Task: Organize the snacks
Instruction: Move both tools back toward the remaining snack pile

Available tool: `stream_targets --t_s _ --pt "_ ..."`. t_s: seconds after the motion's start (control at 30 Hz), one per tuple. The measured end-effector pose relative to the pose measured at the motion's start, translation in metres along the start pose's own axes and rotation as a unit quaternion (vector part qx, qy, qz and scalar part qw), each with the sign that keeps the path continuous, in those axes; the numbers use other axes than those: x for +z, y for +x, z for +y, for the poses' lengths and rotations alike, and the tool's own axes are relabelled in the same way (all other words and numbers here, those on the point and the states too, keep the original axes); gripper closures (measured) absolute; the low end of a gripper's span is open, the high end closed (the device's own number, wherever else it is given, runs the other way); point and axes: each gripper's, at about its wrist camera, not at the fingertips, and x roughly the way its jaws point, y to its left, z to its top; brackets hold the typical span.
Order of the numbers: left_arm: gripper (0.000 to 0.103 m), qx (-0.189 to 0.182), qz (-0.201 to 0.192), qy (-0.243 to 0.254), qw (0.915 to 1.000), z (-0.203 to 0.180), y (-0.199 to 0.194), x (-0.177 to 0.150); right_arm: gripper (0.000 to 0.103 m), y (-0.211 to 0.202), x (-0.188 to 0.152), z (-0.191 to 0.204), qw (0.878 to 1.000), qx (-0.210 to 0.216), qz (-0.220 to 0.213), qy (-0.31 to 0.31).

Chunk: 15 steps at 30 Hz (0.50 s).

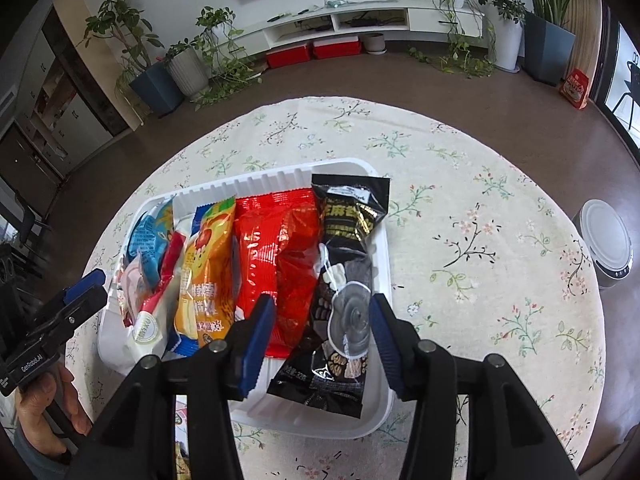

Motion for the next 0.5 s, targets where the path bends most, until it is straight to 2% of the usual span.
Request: stream_targets --t_s 0.1,0.23,0.27,0.37,0.5 --pt "0.027 0.001 -0.004 0.002 1.0000 -0.003 -0.006 -0.002 0.050 -0.006 0.000 -0.003 1.000 0.004 -0.009 0.004" --pt "0.005 0.003 -0.010 0.008 0.9999 -0.008 -0.020 -0.008 0.045 -0.018 -0.001 -0.006 0.999 0.016 -0.029 0.007" --pt "0.001 0.004 -0.013 0.011 0.9998 -0.009 -0.024 -0.011 0.041 -0.023 -0.003 -0.007 0.999 0.024 -0.037 0.009" --pt "0.000 0.012 -0.022 0.020 0.9995 -0.014 -0.042 -0.020 0.029 -0.039 -0.009 -0.011 0.997 0.036 -0.064 0.014" --pt "0.000 0.033 -0.037 0.046 0.9977 -0.024 -0.070 -0.038 0.028 -0.058 -0.024 -0.024 0.995 0.057 -0.074 0.027"
